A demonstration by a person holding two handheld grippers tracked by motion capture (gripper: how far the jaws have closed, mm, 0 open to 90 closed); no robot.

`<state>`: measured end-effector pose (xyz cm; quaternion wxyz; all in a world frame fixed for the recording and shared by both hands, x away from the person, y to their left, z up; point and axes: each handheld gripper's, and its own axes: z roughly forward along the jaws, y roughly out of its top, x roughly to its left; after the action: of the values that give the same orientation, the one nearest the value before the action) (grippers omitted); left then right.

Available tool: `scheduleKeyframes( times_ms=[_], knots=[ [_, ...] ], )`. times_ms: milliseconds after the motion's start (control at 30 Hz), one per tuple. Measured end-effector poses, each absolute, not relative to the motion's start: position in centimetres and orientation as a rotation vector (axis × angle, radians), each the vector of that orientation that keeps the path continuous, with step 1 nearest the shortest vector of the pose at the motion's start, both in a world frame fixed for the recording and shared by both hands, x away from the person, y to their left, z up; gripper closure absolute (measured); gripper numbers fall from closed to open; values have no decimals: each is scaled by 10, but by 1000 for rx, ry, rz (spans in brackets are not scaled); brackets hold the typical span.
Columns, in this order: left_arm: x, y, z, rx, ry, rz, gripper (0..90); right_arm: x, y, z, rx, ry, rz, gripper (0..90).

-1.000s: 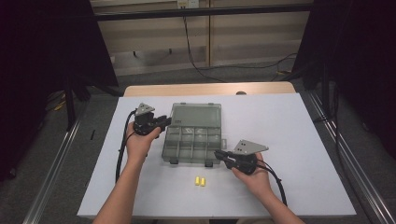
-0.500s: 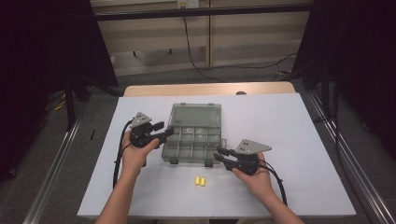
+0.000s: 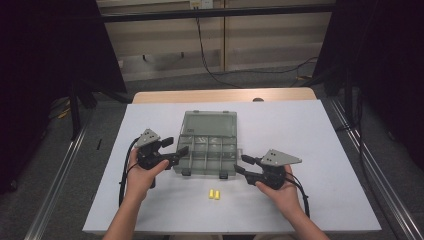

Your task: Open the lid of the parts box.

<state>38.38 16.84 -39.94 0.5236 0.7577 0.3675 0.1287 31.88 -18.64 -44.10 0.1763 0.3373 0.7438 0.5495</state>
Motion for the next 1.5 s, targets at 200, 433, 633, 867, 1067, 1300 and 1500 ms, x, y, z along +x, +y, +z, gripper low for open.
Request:
scheduleKeyframes(
  times_ms=[200, 433, 633, 867, 1067, 1300, 1500],
  knots=[
    [375, 169, -403, 1819, 876, 285, 173, 312, -193, -438, 968, 2097, 1543, 411],
    [367, 170, -407, 1830, 864, 273, 137, 308, -199, -435, 1004, 2078, 1539, 296],
    [360, 170, -410, 1830, 850, 262, 124, 303, -209, -436, 1030, 2055, 1506, 208],
    [355, 167, -414, 1837, 837, 255, 116, 297, -230, -436, 1062, 2007, 1508, 167],
    [354, 165, -415, 1836, 833, 247, 108, 293, -245, -436, 1083, 1971, 1512, 128],
    [351, 163, -417, 1843, 827, 239, 104, 287, -254, -437, 1089, 1950, 1508, 78],
    [350, 161, -418, 1855, 816, 238, 98, 282, -260, -438, 1075, 1935, 1500, 69]
  ],
)
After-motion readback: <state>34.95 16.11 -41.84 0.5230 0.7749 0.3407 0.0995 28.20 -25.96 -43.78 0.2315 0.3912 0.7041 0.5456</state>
